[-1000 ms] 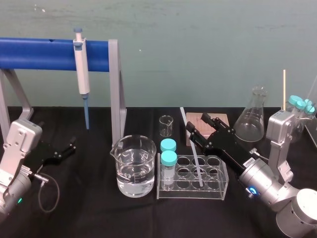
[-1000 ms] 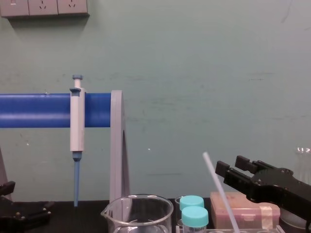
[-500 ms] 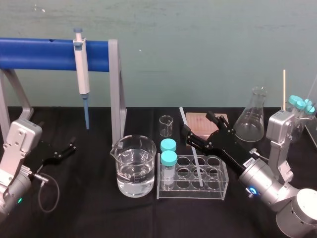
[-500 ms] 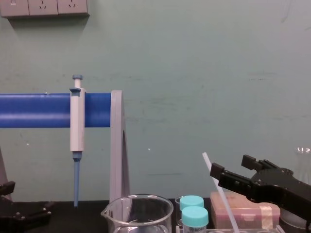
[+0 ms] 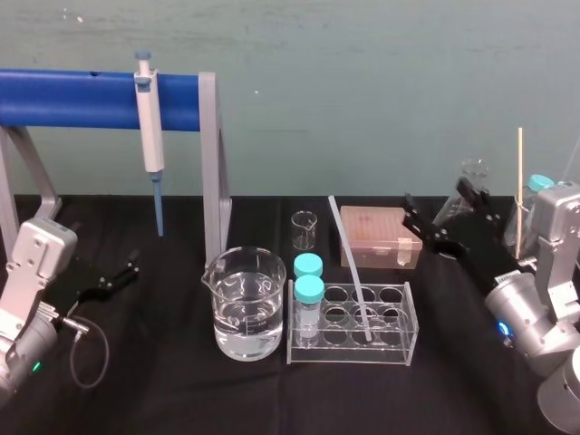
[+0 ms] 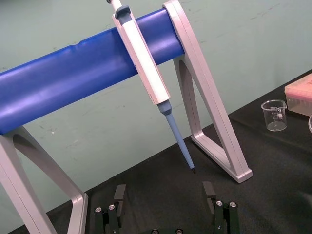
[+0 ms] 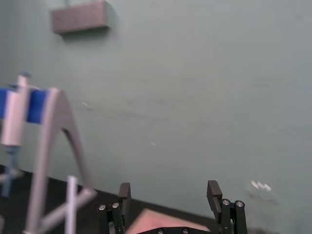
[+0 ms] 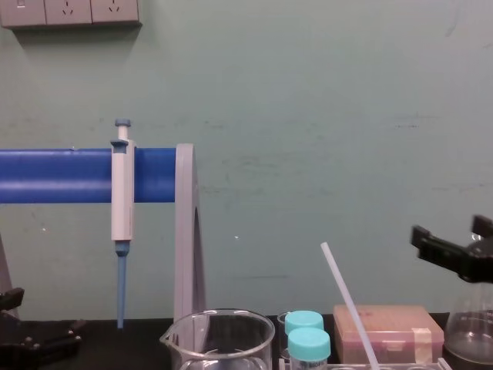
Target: Pick up the stirring rod with one hand, then place it down.
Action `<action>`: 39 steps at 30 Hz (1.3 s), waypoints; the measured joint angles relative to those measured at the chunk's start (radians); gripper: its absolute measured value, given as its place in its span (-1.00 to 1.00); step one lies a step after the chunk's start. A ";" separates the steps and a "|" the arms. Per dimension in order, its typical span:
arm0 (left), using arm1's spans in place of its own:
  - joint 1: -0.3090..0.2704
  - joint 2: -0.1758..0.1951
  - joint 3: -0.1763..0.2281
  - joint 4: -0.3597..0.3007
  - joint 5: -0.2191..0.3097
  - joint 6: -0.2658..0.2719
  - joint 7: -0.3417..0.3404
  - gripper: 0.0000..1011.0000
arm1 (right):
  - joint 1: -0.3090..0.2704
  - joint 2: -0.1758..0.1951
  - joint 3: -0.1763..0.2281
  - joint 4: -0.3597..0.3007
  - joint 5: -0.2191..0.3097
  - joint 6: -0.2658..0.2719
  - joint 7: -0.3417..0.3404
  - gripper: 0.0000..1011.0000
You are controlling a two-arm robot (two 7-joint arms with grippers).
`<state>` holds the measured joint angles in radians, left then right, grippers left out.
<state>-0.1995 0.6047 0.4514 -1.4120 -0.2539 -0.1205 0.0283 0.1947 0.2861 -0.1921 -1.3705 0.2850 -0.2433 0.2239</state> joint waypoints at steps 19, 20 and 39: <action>0.000 0.000 0.000 0.000 0.000 0.000 0.000 0.98 | -0.014 -0.007 0.022 0.036 -0.051 0.065 -0.042 0.98; 0.000 0.000 0.000 0.000 0.000 0.000 0.000 0.98 | -0.014 -0.007 0.022 0.036 -0.051 0.065 -0.042 0.98; 0.000 0.000 0.000 0.000 0.000 0.000 0.000 0.98 | -0.015 -0.005 0.021 0.032 -0.050 0.061 -0.044 0.98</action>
<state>-0.1995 0.6047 0.4514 -1.4120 -0.2540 -0.1205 0.0283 0.1796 0.2809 -0.1710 -1.3381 0.2346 -0.1825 0.1802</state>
